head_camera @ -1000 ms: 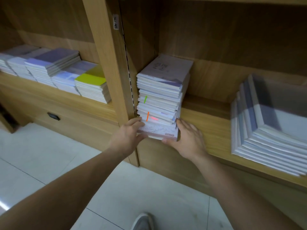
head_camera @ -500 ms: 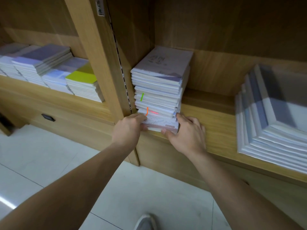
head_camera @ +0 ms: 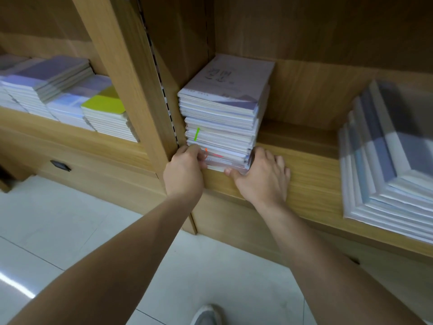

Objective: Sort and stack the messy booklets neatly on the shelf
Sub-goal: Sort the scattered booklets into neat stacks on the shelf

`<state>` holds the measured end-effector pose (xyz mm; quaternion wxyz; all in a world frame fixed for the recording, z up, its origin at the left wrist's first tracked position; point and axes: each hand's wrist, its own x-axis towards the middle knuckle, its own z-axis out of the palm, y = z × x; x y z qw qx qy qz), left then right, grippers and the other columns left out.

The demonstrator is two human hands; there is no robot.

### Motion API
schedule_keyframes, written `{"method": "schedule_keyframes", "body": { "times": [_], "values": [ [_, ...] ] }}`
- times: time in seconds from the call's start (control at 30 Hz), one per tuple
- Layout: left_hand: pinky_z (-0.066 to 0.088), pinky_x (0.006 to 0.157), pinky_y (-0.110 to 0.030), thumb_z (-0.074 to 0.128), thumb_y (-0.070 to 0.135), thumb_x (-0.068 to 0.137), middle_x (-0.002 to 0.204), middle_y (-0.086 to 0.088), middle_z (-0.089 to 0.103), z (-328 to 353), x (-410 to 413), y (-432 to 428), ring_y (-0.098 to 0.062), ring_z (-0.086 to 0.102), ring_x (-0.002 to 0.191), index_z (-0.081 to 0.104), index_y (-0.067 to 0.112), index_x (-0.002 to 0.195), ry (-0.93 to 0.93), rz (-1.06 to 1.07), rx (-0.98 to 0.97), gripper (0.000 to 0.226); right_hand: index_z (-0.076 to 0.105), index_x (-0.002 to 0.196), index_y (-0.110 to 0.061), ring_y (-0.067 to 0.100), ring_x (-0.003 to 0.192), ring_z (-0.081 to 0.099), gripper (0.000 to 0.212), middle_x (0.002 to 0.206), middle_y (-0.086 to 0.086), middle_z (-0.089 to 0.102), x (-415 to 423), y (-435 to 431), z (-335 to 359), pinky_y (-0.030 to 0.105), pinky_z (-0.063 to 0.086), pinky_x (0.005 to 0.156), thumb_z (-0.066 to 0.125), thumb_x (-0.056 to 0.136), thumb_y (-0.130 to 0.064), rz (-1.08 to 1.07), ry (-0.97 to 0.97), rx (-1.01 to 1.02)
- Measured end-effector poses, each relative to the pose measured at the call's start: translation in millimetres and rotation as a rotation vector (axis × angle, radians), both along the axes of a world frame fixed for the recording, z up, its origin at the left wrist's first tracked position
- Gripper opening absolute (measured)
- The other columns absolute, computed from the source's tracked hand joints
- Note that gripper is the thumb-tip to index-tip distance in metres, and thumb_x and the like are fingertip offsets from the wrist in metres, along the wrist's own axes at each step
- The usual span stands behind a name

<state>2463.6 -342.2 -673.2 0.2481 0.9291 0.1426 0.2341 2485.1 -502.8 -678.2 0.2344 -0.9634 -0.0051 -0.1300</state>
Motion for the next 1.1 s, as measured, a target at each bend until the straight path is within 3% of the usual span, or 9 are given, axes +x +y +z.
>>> {"method": "schedule_keyframes", "body": {
  "times": [0.17, 0.33, 0.43, 0.53, 0.6, 0.7, 0.83, 1.1],
  "values": [
    [0.050, 0.068, -0.036, 0.065, 0.013, 0.091, 0.108, 0.000, 0.064, 0.0, -3.7, 3.5, -0.026, 0.063, 0.090, 0.067, 0.016, 0.101, 0.050, -0.062, 0.034, 0.011, 0.056, 0.114, -0.024, 0.027, 0.112, 0.051, 0.066, 0.119, 0.000, 0.063, -1.1, -1.2, 0.2, 0.042, 0.038, 0.086, 0.063, 0.073, -0.075, 0.013, 0.009, -0.043],
    [0.052, 0.087, -0.041, 0.053, 0.025, 0.097, 0.138, -0.003, 0.055, 2.4, -39.8, -3.8, -0.031, 0.060, 0.114, 0.059, 0.014, 0.125, 0.177, -0.143, 0.087, 0.031, 0.059, 0.119, -0.026, 0.025, 0.116, 0.051, 0.059, 0.124, -0.003, 0.063, -10.1, -13.7, 4.2, 0.041, 0.038, 0.090, 0.054, 0.082, -0.072, 0.090, 0.025, -0.152],
    [0.038, 0.109, -0.038, 0.045, 0.035, 0.100, 0.157, -0.003, 0.037, -9.6, -62.5, 1.2, -0.024, 0.040, 0.141, 0.047, 0.014, 0.144, 0.248, -0.232, 0.212, 0.048, 0.055, 0.135, -0.026, 0.024, 0.127, 0.046, 0.066, 0.145, -0.005, 0.052, -15.0, -29.3, 4.6, 0.042, 0.036, 0.099, 0.044, 0.089, -0.072, 0.127, 0.049, -0.225],
    [0.009, 0.122, -0.038, 0.014, 0.059, 0.093, 0.164, 0.000, 0.021, -17.0, -67.1, 8.4, -0.017, 0.014, 0.152, 0.024, 0.017, 0.156, 0.337, -0.279, 0.385, 0.077, 0.046, 0.145, -0.024, 0.024, 0.140, 0.035, 0.073, 0.158, -0.003, 0.037, -12.2, -36.9, 4.8, 0.044, 0.030, 0.107, 0.038, 0.091, -0.073, 0.154, 0.109, -0.253],
    [0.000, 0.122, -0.040, 0.003, 0.065, 0.088, 0.166, 0.002, 0.012, -17.9, -60.5, 6.5, -0.015, 0.007, 0.153, 0.016, 0.019, 0.158, 0.383, -0.271, 0.361, 0.085, 0.034, 0.153, -0.021, 0.023, 0.148, 0.023, 0.082, 0.163, 0.000, 0.027, -6.1, -34.5, 5.1, 0.044, 0.024, 0.114, 0.034, 0.091, -0.075, 0.174, 0.165, -0.261],
    [-0.003, 0.122, -0.042, 0.013, 0.065, 0.095, 0.167, 0.002, 0.007, -15.6, -51.5, -3.7, -0.016, 0.003, 0.153, 0.014, 0.019, 0.159, 0.402, -0.237, 0.265, 0.079, 0.025, 0.157, -0.016, 0.022, 0.152, 0.016, 0.089, 0.165, 0.005, 0.021, 5.1, -31.5, 4.7, 0.043, 0.017, 0.120, 0.030, 0.091, -0.076, 0.201, 0.194, -0.265],
    [-0.001, 0.123, -0.046, 0.028, 0.056, 0.100, 0.166, 0.003, 0.011, -13.4, -46.8, -10.1, -0.018, 0.004, 0.153, 0.019, 0.020, 0.158, 0.401, -0.192, 0.155, 0.068, 0.030, 0.155, -0.017, 0.023, 0.153, 0.015, 0.085, 0.165, 0.009, 0.022, 12.1, -30.8, 2.5, 0.045, 0.016, 0.121, 0.031, 0.092, -0.074, 0.236, 0.191, -0.281],
    [-0.003, 0.118, -0.058, 0.025, 0.057, 0.098, 0.167, -0.002, 0.004, -5.1, -23.4, -30.1, -0.026, -0.002, 0.153, 0.013, 0.017, 0.159, 0.503, -0.110, 0.091, 0.074, 0.038, 0.150, -0.019, 0.025, 0.151, 0.020, 0.079, 0.162, 0.008, 0.029, 17.5, -19.8, -2.7, 0.049, 0.019, 0.120, 0.036, 0.092, -0.073, 0.177, 0.151, -0.247]
  ]
}}
